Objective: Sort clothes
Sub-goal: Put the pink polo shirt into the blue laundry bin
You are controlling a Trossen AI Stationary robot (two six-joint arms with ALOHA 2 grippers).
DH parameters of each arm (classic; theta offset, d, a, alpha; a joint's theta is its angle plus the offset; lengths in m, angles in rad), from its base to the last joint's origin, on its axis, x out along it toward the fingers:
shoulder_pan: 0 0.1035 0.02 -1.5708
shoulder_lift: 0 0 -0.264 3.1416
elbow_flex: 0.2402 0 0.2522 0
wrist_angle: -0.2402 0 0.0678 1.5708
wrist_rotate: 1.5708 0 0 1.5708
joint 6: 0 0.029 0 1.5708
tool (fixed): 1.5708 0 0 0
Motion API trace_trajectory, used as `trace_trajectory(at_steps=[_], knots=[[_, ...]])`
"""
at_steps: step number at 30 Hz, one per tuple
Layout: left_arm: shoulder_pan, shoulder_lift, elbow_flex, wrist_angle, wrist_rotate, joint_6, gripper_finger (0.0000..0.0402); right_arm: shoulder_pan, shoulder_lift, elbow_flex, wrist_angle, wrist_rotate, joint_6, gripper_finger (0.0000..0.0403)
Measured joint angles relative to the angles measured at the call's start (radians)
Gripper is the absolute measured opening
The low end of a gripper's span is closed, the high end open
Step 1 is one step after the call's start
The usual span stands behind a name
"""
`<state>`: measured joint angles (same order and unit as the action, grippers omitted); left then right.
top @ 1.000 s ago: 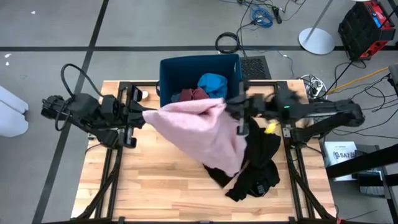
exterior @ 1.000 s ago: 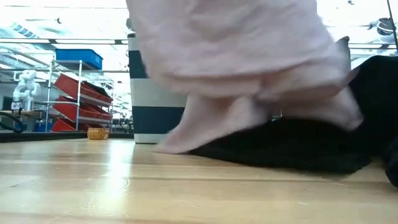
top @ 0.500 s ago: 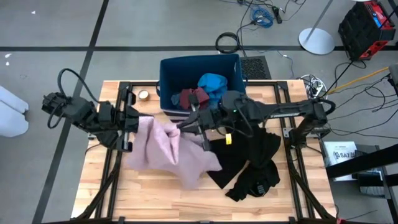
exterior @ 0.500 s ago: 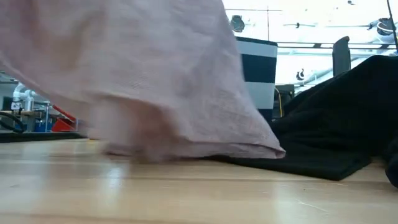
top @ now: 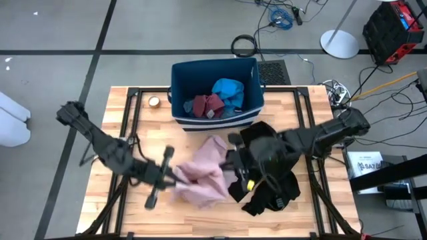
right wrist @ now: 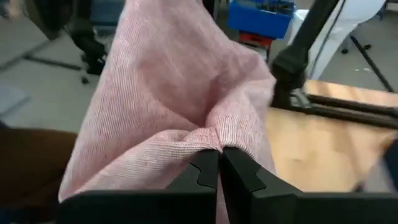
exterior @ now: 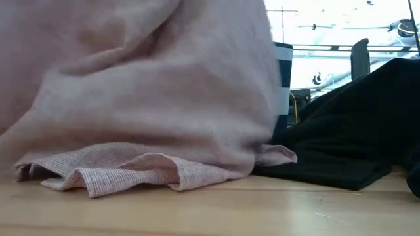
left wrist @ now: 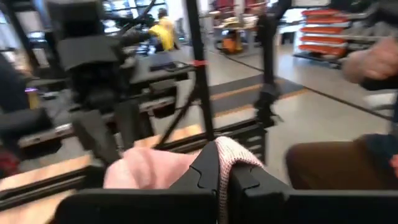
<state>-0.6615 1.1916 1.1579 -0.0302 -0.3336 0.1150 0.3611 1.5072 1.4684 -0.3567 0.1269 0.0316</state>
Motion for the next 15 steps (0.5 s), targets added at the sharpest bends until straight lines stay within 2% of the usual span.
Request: trace_trajectory(at_steps=[4,8,11,15], knots=[[-0.067,0.076,0.002,0.051,0.009,-0.052,0.0000,0.117,-0.038,-0.130,0.222,0.041,0.040,0.0000],[-0.125,0.106,0.002,0.161,0.013,-0.001,0.0000,0.197,-0.041,-0.149,0.349,0.100,-0.050,0.0000],[-0.133,0.119,0.003,0.175,-0.011,0.050,0.0000,0.189,-0.043,-0.148,0.342,0.182,-0.097,0.0000],[-0.075,0.124,-0.008,0.134,-0.156,0.068,0.0000,0.083,-0.043,-0.178,0.260,0.209,-0.069,0.0000]])
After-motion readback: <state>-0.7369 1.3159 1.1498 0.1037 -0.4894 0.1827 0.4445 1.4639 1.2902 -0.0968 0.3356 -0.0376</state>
